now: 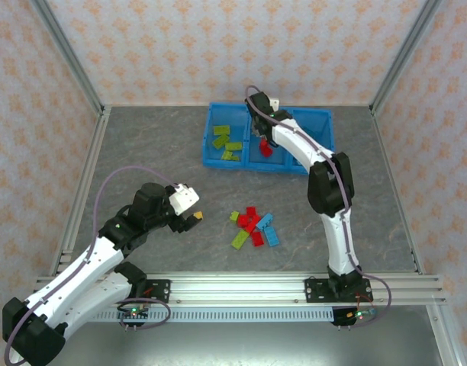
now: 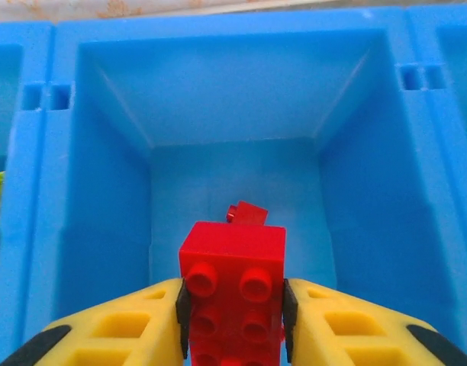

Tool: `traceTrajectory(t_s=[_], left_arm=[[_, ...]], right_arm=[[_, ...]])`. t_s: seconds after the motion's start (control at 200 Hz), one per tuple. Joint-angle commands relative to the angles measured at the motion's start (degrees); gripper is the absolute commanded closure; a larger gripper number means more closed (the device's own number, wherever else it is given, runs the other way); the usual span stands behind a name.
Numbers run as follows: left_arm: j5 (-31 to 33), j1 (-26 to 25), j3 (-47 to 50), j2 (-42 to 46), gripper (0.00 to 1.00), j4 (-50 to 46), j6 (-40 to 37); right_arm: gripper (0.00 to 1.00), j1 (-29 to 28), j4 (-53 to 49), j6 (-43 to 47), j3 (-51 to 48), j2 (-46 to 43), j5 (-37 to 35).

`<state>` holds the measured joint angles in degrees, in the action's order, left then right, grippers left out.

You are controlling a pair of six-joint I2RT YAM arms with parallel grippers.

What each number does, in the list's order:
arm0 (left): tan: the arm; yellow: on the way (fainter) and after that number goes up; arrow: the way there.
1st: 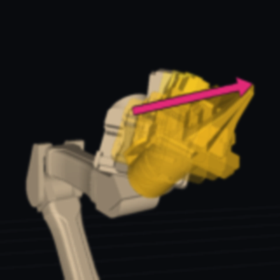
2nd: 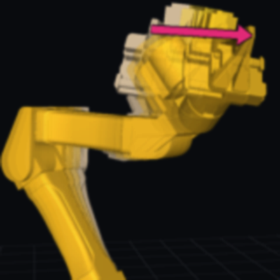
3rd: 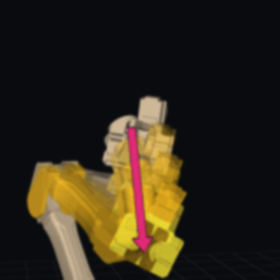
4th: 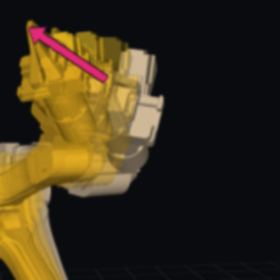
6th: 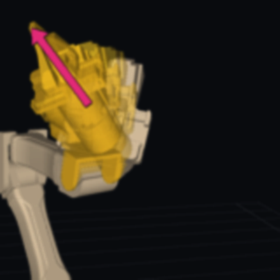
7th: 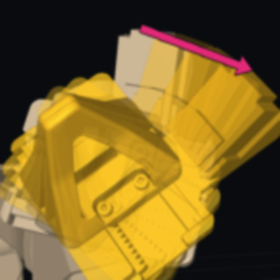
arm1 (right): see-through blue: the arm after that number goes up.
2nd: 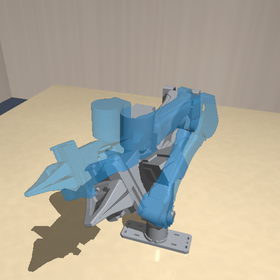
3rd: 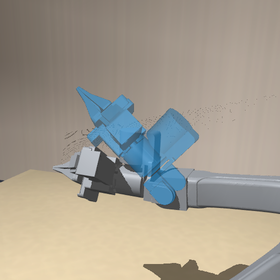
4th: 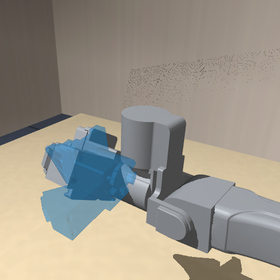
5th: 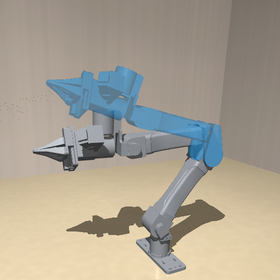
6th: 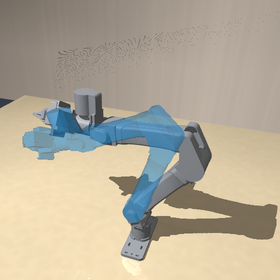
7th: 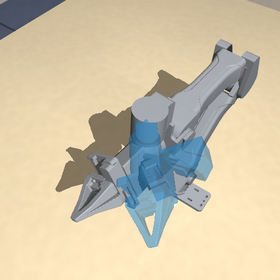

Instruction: Sort the legos into containers by color

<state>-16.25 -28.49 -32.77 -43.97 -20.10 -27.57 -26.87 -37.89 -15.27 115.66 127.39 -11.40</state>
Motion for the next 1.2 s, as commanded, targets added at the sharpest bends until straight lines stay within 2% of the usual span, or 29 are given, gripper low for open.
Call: traceTrajectory(t_s=[0.0,0.09,0.165,0.26,0.325,0.465,0.596,0.671,0.761,0.861,0.991,1.081,1.191], left_arm=[[1.09,-0.12,-1.15,0.0,0.17,-0.16,-0.95],[1.17,-0.1,-1.41,-0.71,0.17,-0.12,-0.78],[1.37,-0.11,-1.5,-1.51,0.16,0.32,0.03],[4.45,-0.1,-2.54,-4.08,0.14,0.45,5.18],[7.02,-0.1,-4.79,-6.64,0.14,-0.56,11.47],[11.08,-0.12,-13.23,-15.34,0.2,-6.82,29.36],[6.78,-1.17,-19.92,-24.66,0.29,-12.12,44.57],[3.05,-2.95,-21.84,-29.56,0.34,-12.56,50.69],[-2.82,-5.83,-24.12,-36.25,0.38,-11.43,52.89],[-6.38,-8.4,-27.78,-44.41,0.42,-12.02,52.48],[-6.62,-8.69,-32.38,-52.46,0.48,-13.65,51.66],[-7.27,-8.69,-34.5,-55.94,0.56,-13.45,51.91],[-9.67,-8.82,-36.27,-58.9,0.57,-12.99,51.88]], right_arm=[[0.53,0.25,-6.62,-0.38,7.2,0.29,4.62],[0.43,0.29,-8.36,-0.9,7.13,-1.37,4.04],[0.41,0.33,-8.84,-0.76,4.95,-4.56,4.79],[0.41,0.28,-10.88,-0.24,0.82,-11.05,8.46],[0.4,0.33,-8.97,0.39,-5.84,-18.05,11.14],[0.3,0.33,-8.43,2.86,-16.17,-31.3,20.34],[0.2,0.32,-11.06,3.74,-21.36,-38.1,27.04],[0.18,0.29,-12.43,3.75,-23.53,-39.96,27.79],[0.17,0.32,-13.6,3.67,-24.84,-40.25,26.65],[0.17,0.26,-14.32,3.31,-24.55,-39.11,26.58],[0.17,0.25,-13.78,2.67,-23.73,-38.52,27.11],[0.16,0.32,-13.69,2.52,-23.72,-38.72,26.89],[0.16,0.28,-14.12,2.7,-23.89,-38.81,26.4]])
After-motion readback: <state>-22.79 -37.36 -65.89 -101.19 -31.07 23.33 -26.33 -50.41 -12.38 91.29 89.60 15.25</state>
